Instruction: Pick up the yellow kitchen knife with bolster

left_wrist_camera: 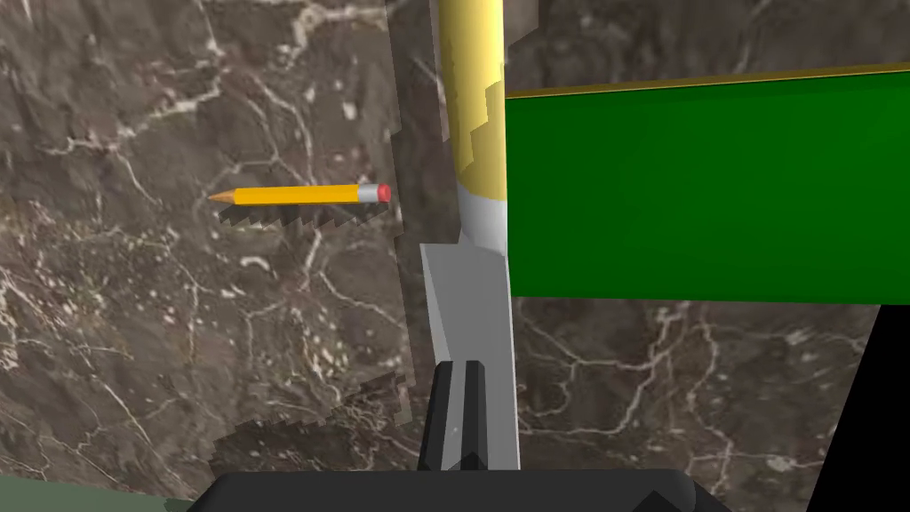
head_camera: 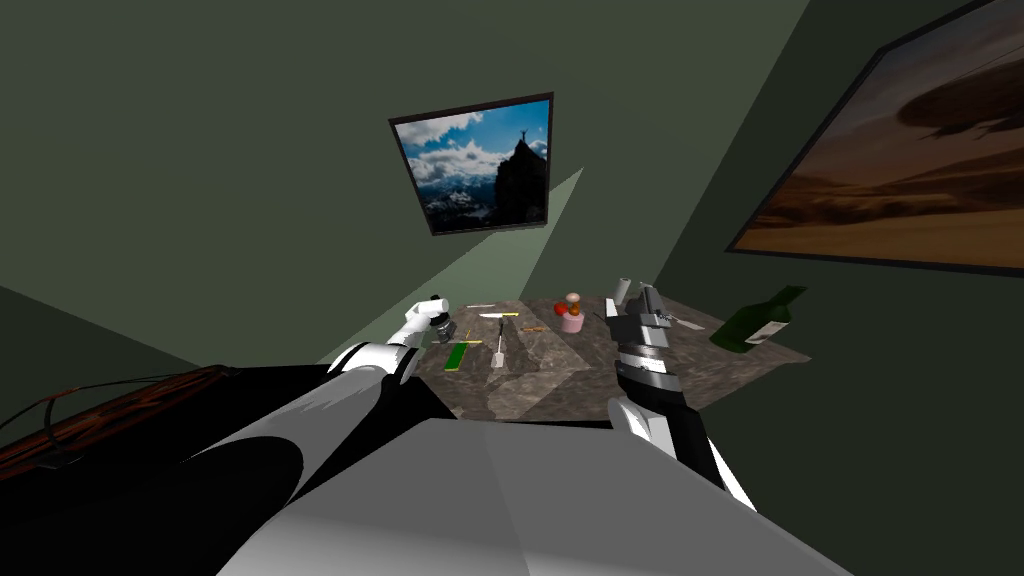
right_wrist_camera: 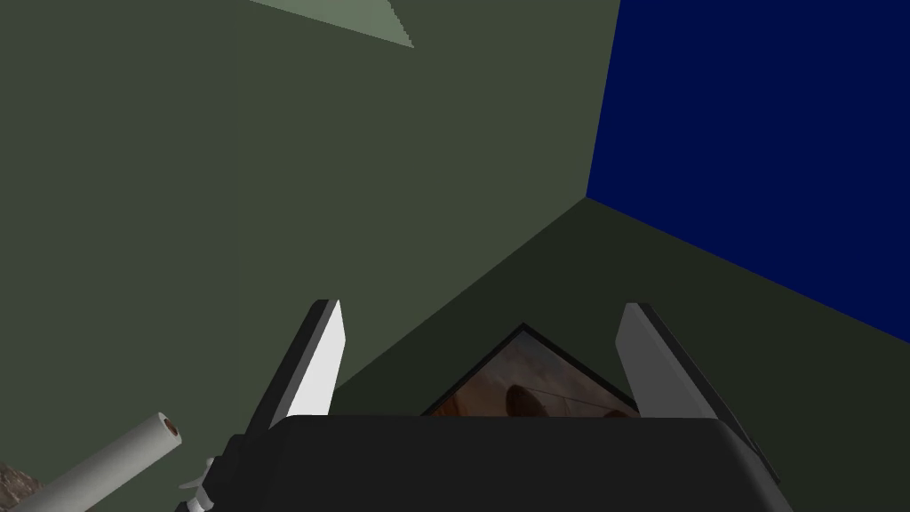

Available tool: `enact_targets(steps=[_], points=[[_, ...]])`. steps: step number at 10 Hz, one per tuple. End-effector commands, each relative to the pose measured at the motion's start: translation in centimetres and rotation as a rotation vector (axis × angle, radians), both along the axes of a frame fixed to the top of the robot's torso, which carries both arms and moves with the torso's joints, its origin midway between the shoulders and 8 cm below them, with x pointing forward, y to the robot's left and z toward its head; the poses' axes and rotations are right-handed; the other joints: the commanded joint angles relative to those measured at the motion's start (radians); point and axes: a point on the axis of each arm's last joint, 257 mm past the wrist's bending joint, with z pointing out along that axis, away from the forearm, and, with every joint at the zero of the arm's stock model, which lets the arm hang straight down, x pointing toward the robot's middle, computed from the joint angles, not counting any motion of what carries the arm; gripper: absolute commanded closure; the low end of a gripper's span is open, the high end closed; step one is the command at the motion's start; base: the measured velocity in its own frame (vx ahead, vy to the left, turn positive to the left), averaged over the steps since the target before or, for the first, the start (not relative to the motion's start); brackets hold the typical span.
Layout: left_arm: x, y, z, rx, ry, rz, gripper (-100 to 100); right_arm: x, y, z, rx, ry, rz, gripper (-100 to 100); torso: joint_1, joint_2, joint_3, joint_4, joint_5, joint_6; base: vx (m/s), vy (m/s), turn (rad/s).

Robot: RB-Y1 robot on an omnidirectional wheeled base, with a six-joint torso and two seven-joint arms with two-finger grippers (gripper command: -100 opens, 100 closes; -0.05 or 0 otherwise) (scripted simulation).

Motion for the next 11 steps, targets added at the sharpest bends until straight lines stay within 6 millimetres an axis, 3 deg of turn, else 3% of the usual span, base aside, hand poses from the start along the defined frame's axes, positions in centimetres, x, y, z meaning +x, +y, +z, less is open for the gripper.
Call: enact_targets(steps=[1, 3, 9, 11], points=[[0.0, 0.0, 0.0, 0.0, 0.0, 0.0, 100, 0.0, 0.0, 0.0, 0.0, 0.0, 0.0, 0, 0.0, 0.0, 0.0, 0.0, 0.0, 0.0, 0.0, 0.0, 0.0], [1.2, -0.7, 0.2, -0.008, -0.039, -0.007, -100, 0.0, 0.0, 0.0, 0.0, 0.0, 0.0, 0, 0.0, 0.0, 0.0, 0.0, 0.0, 0.0, -0.026, -0.003, 0.004], [5.0, -3.1, 1.5, -0.039, -0.171, -0.029, -100, 0.0, 0.0, 0.0, 0.0, 0.0, 0.0, 0, -0.001, 0.005, 0.003, 0.001, 0.0, 0.0, -0.091, -0.016, 0.006], [5.1, -3.1, 1.5, -0.039, -0.172, -0.031, -100, 0.0, 0.0, 0.0, 0.0, 0.0, 0.0, 0, -0.002, 0.006, 0.003, 0.001, 0.0, 0.0, -0.056, -0.021, 0.001]])
